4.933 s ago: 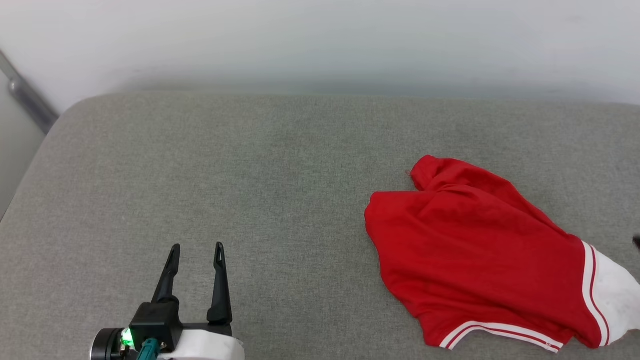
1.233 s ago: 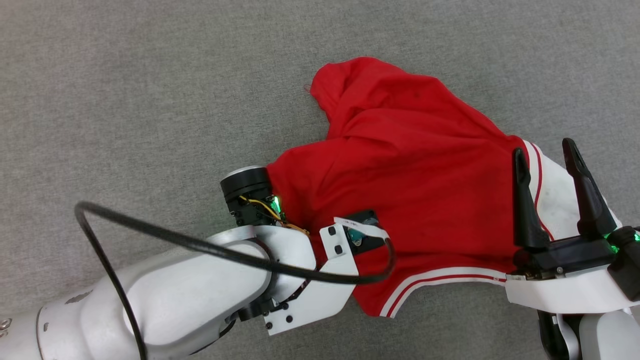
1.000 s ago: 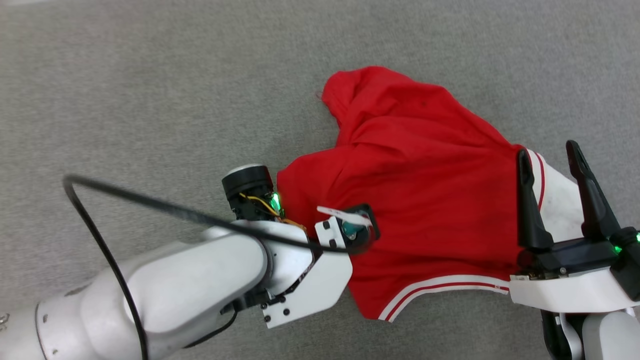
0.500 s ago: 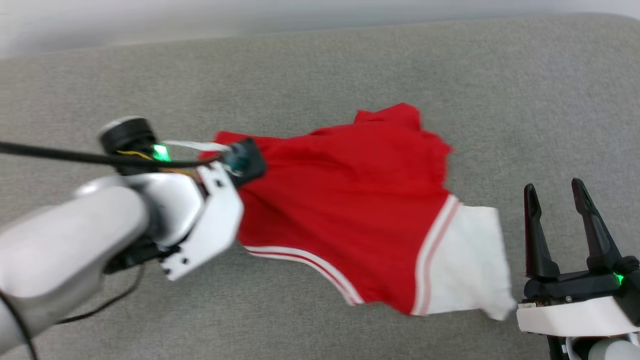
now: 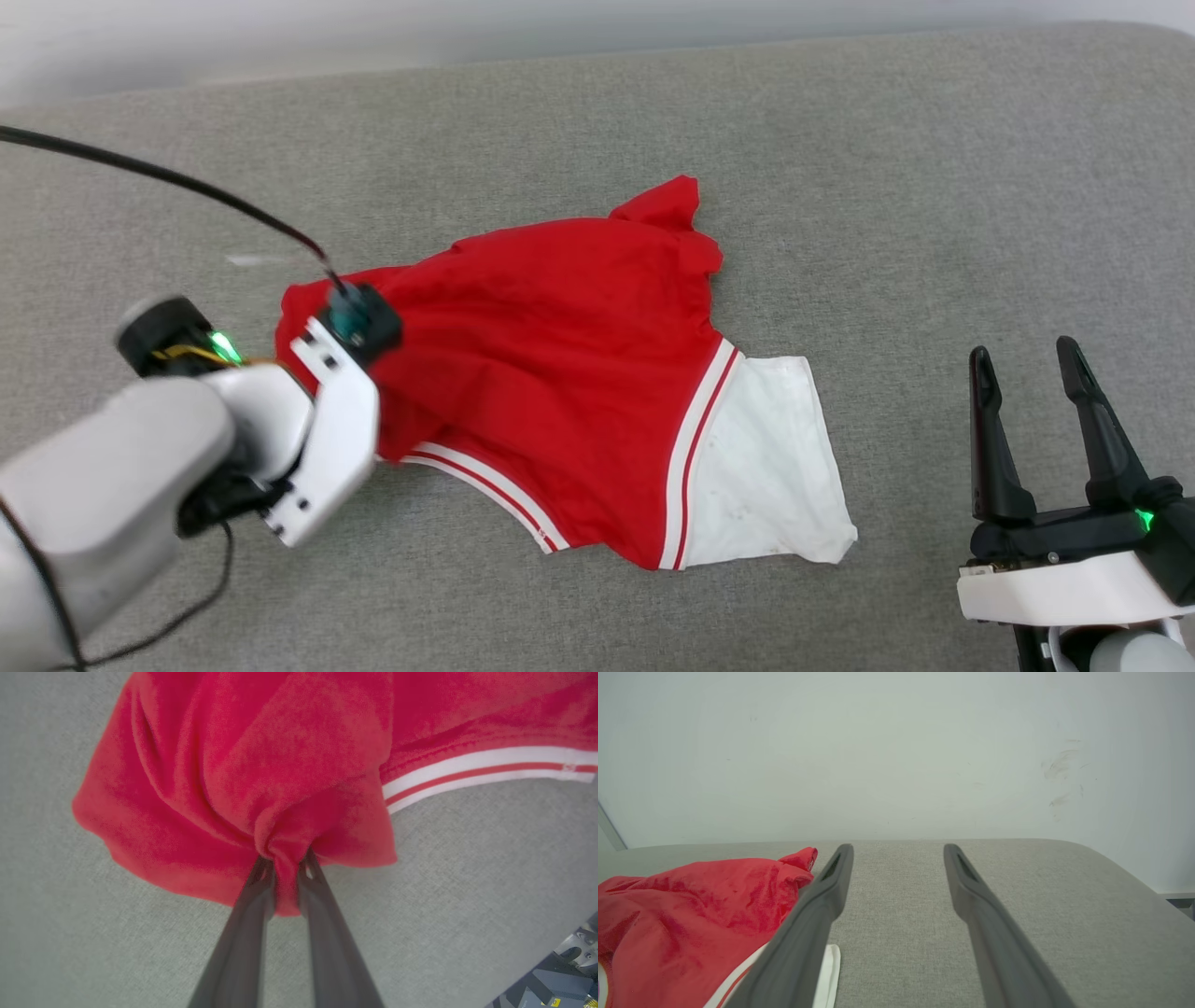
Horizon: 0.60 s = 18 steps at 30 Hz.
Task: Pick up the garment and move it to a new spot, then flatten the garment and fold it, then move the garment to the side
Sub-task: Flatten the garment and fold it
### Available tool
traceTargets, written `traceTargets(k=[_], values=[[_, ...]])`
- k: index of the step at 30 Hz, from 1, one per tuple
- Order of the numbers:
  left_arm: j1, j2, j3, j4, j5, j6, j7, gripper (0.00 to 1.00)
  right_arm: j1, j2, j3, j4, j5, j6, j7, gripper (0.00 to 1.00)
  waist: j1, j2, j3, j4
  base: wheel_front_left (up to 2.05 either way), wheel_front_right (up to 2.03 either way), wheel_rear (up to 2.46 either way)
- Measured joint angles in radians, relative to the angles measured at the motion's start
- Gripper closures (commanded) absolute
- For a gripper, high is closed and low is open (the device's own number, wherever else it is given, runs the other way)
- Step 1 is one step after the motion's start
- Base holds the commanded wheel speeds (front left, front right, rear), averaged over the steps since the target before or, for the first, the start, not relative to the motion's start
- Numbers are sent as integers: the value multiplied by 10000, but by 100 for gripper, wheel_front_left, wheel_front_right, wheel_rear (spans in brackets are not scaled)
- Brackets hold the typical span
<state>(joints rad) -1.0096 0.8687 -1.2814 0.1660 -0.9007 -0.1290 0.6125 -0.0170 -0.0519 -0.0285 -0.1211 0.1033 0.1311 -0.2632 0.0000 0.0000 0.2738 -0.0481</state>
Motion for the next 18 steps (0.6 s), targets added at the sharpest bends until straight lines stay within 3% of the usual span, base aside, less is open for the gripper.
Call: traceTargets(k=[3,7,8,9,10,18], values=[[562,-518,2,424,-10,0,36,100,-60,0,52,36,-6,0,0,0,0,0,74,-105,0,0,0],[748,-675,42,779,86,0,12,100,-76,0,21,71,-48,0,0,0,0,0,104,-173,0,0,0],[752,-702,40,876,79,0,-113,94,-74,0,-27,73,-48,0,0,0,0,0,89,-158,0,0,0],[751,-708,36,945,88,0,-219,28,-67,0,-71,81,-48,0,0,0,0,0,62,-134,0,0,0],[748,-717,31,976,90,0,-364,0,-48,0,-107,90,-48,0,0,0,0,0,23,-106,0,0,0],[-268,-531,178,261,-27,-2,-1246,0,203,0,-180,203,35,0,0,0,0,0,-487,245,0,0,0]])
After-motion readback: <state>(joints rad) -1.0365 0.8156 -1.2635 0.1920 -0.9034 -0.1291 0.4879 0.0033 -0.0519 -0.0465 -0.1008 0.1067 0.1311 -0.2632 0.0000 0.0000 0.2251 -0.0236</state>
